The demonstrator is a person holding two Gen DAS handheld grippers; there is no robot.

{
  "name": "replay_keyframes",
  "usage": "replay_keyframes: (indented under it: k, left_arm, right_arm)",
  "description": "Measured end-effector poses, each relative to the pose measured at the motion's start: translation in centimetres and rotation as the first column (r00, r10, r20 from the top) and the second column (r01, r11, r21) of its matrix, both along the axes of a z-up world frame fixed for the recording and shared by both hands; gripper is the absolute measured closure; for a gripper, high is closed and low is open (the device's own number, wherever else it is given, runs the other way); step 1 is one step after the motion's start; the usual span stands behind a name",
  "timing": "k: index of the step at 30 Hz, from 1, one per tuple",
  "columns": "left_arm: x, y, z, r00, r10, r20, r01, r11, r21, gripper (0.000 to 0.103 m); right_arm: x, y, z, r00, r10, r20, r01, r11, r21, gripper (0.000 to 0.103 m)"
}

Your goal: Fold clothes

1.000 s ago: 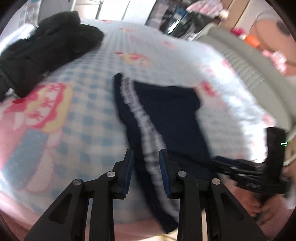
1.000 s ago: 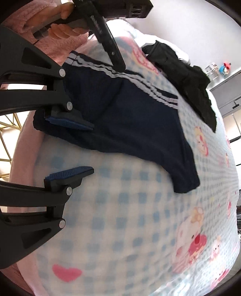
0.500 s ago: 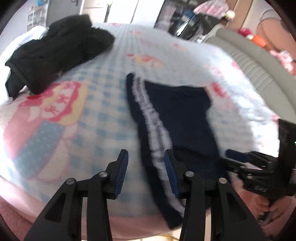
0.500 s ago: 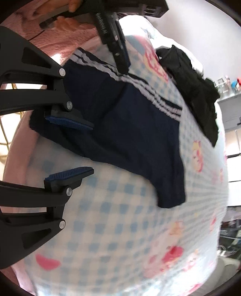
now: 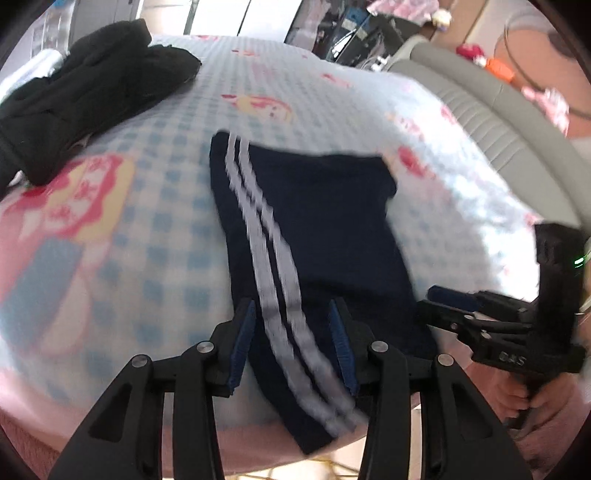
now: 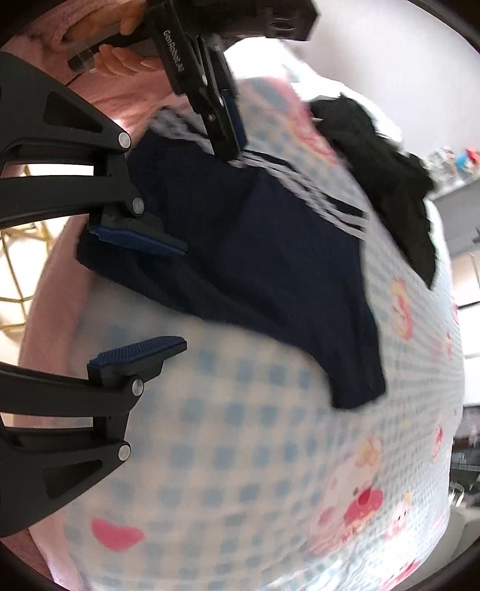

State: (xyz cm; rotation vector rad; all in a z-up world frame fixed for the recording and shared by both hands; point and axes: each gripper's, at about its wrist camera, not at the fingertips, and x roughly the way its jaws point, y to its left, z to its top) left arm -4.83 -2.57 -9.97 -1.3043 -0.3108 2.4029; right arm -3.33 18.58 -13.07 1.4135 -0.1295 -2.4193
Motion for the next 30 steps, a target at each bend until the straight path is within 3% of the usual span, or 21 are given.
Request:
replay_keyframes:
  k: [4, 9, 13, 15, 19, 21, 25, 28, 30]
  left_arm:
    - [-4.0, 0.6, 1.7, 0.998, -0.036, -0.041, 0.034, 0.997, -0.065, 0.059]
    - [-8.6, 1.8, 1.2, 0.997, -0.079, -0.013, 0.077, 0.990, -0.116, 0.058]
    - [-11.7, 2.7, 0.0, 0.995, -0.099, 0.013, 0.100, 0.985, -0.138, 0.058]
    - [-12.6, 2.8, -0.7, 0.995, -0.095, 0.016, 0.097, 0.985, -0.143, 0.058]
    - [-14.3, 2.7, -2.2, 0.997, -0.081, 0.019, 0.083, 0.985, -0.154, 0.058]
    - [-15.1, 2.7, -2.9, 0.997, -0.074, 0.021, 0.076, 0.984, -0.159, 0.058]
    - [-15.7, 2.2, -2.8, 0.998, -0.037, -0.046, 0.029, 0.988, -0.155, 0.058]
    - [-15.1, 0.6, -1.4, 0.996, 0.031, -0.078, -0.037, 0.997, -0.073, 0.057]
    - [-14.2, -0.7, -0.2, 0.993, 0.081, -0.090, -0.083, 0.996, -0.018, 0.049]
  right_arm:
    - [-4.5, 0.9, 1.4, 0.998, -0.056, -0.019, 0.056, 0.998, -0.007, 0.057]
    - [-9.7, 0.3, 2.5, 0.996, -0.072, -0.060, 0.075, 0.996, 0.052, 0.057]
    - [-13.9, -0.4, 1.9, 0.997, -0.062, -0.047, 0.065, 0.996, 0.061, 0.057]
    - [-15.4, -1.3, 0.8, 0.999, -0.027, -0.028, 0.030, 0.993, 0.111, 0.057]
    - [-17.0, -2.1, -1.9, 1.000, -0.001, 0.009, -0.001, 0.981, 0.194, 0.057]
    - [-17.2, -1.4, -2.2, 1.000, -0.025, -0.011, 0.027, 0.982, 0.187, 0.058]
    - [-17.7, 0.2, -1.6, 0.991, -0.099, -0.087, 0.113, 0.978, 0.178, 0.058]
    - [-18.0, 1.6, -0.9, 0.983, -0.158, -0.097, 0.171, 0.975, 0.144, 0.059]
    - [-17.3, 3.1, 0.5, 0.974, -0.197, -0.108, 0.205, 0.976, 0.074, 0.058]
